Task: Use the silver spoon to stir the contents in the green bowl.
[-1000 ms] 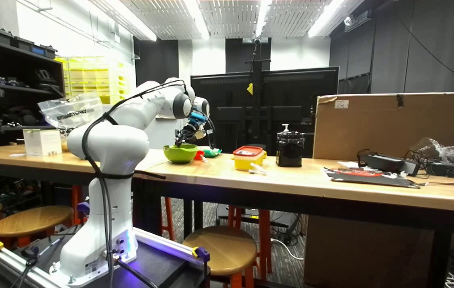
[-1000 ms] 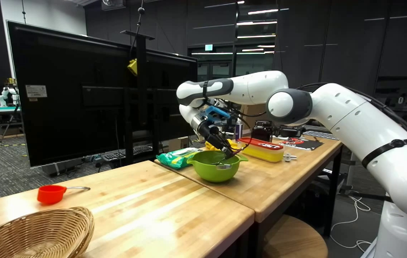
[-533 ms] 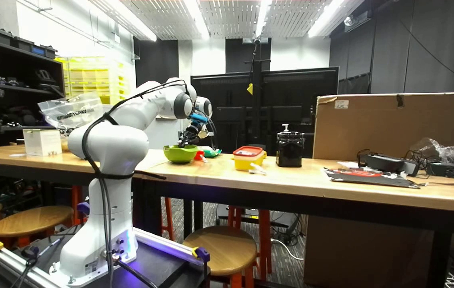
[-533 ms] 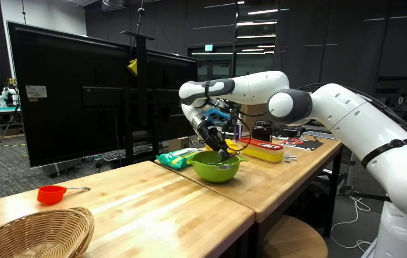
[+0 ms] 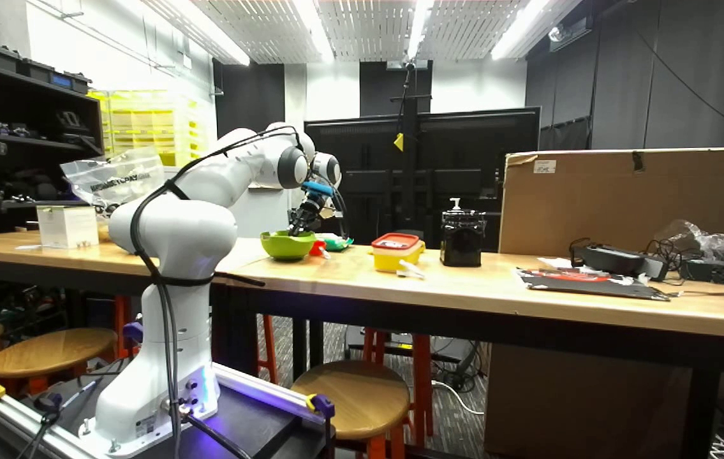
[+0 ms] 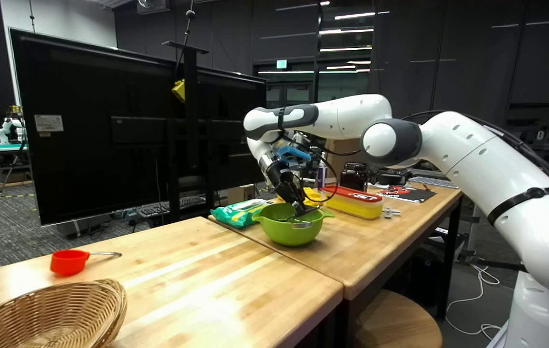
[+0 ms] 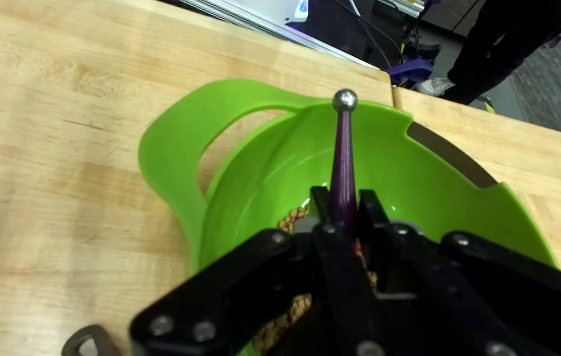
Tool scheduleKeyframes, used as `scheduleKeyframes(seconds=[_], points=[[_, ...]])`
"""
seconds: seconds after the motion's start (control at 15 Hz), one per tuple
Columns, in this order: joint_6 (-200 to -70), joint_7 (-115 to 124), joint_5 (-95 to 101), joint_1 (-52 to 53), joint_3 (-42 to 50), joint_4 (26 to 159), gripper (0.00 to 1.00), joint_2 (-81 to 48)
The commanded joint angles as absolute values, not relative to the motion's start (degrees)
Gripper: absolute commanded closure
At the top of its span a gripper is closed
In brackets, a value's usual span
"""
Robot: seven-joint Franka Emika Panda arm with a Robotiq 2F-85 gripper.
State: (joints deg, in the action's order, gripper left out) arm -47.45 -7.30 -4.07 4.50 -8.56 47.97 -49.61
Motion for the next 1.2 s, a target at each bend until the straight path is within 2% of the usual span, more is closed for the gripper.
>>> scheduleKeyframes(seconds=[0.0, 1.13], points=[[-48.4, -7.2, -3.2, 4.3, -8.0, 49.0, 0.96, -47.2], [-47.9, -1.3, -2.3, 4.1, -4.4, 50.8, 0.96, -35.9]])
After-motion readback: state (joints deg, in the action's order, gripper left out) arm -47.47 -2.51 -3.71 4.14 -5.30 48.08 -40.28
